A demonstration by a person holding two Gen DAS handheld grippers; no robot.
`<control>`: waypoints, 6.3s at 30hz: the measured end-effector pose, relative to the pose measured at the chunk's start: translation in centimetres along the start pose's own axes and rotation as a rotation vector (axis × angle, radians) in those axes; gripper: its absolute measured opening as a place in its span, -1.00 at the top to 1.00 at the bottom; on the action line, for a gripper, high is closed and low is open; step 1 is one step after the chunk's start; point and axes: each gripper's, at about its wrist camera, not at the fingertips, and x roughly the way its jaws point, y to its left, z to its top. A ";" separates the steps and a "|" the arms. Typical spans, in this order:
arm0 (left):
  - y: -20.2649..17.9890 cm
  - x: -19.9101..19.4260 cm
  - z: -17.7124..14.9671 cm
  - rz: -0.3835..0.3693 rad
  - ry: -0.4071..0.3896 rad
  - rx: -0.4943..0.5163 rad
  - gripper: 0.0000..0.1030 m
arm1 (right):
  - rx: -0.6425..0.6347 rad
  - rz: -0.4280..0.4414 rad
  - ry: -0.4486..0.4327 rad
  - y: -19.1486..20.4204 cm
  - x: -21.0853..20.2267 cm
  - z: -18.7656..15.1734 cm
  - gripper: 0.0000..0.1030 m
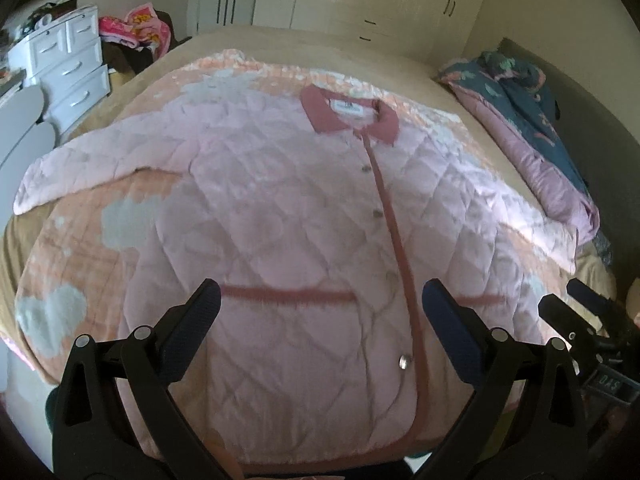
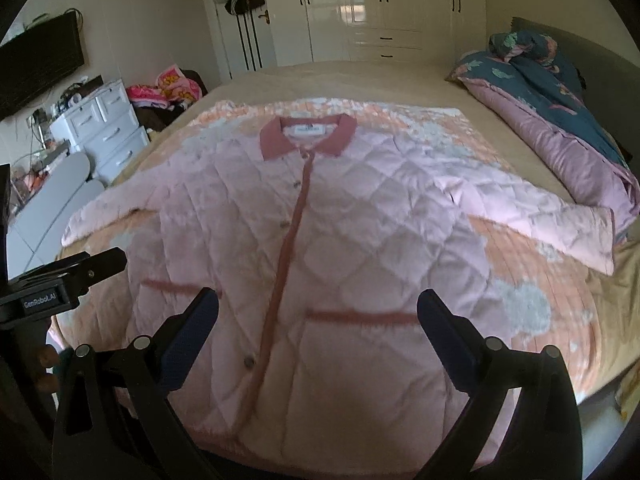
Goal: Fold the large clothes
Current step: 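Move the right gripper toward the cuff of the sleeve beside it, then close the right gripper on the ribbed sleeve cuff, then lift the sleeve with the right gripper and carry it across toward the collar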
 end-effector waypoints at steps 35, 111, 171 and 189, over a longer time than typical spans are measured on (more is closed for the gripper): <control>-3.1 8.2 12.0 -0.045 0.025 -0.013 -0.84 | 0.217 -0.143 -0.062 -10.4 5.9 10.1 -0.92; -10.0 20.9 16.7 0.060 0.128 0.039 -0.83 | 0.666 -0.257 -0.432 -41.4 4.1 11.0 0.60; 10.0 12.2 19.0 -0.081 0.048 -0.238 -0.83 | 0.211 0.217 -0.399 -2.6 10.4 24.6 0.64; 14.2 13.5 16.9 -0.121 0.052 -0.337 -0.83 | 0.165 0.294 -0.260 6.5 19.7 19.4 0.64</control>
